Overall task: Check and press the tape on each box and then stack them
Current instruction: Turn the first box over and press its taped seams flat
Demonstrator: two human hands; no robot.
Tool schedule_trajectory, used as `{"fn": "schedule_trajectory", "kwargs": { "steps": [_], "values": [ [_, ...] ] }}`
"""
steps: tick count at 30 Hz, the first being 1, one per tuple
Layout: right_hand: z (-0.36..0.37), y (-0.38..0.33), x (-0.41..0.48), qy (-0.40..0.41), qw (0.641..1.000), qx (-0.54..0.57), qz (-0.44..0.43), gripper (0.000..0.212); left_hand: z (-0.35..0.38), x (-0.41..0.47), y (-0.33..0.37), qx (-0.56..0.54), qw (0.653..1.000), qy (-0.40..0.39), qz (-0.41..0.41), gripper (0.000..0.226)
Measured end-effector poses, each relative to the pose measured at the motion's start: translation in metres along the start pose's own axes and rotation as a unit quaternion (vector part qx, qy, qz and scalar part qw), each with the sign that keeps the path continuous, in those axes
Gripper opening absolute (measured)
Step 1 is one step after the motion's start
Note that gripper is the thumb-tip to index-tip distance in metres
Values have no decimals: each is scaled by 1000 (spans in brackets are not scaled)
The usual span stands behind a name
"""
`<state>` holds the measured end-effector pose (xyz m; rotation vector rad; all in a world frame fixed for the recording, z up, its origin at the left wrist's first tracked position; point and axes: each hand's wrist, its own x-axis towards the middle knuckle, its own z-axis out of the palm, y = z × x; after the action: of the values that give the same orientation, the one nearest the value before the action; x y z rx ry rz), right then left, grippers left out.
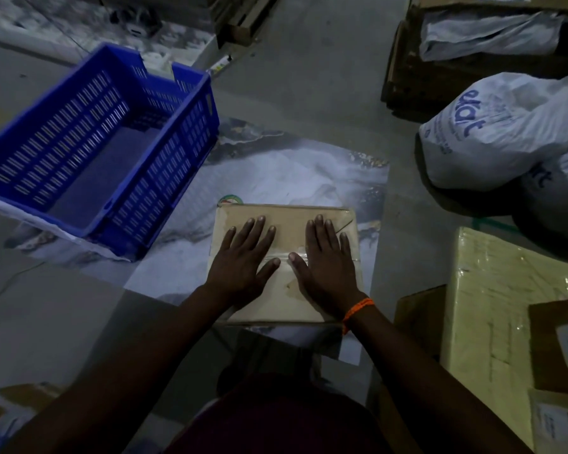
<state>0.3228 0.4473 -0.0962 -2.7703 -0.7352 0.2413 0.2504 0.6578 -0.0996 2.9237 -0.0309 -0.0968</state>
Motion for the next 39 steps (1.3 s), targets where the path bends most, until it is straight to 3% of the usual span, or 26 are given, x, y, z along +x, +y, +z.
{"fn": "schedule_trajectory", "kwargs": {
  "steps": [11, 15, 21, 31, 39],
  "values": [
    [-5, 0, -2, -29, 1000, -6, -6, 90, -2, -1, 5, 12, 1000, -23, -8, 76],
    [-13, -3, -25, -65, 997, -8, -37, 93, -1, -26, 19, 5, 1000, 16, 1, 77],
    [-5, 2, -84, -77, 992, -27, -93, 82, 16, -71, 27, 13, 997, 66, 23, 71],
    [9, -2, -95, 19, 995, -37, -90, 66, 20, -81, 32, 32, 994, 104, 26, 63],
    [3, -4, -90, -10, 997, -21, -77, 69, 19, -77, 31, 12, 996, 82, 21, 66]
  ]
}}
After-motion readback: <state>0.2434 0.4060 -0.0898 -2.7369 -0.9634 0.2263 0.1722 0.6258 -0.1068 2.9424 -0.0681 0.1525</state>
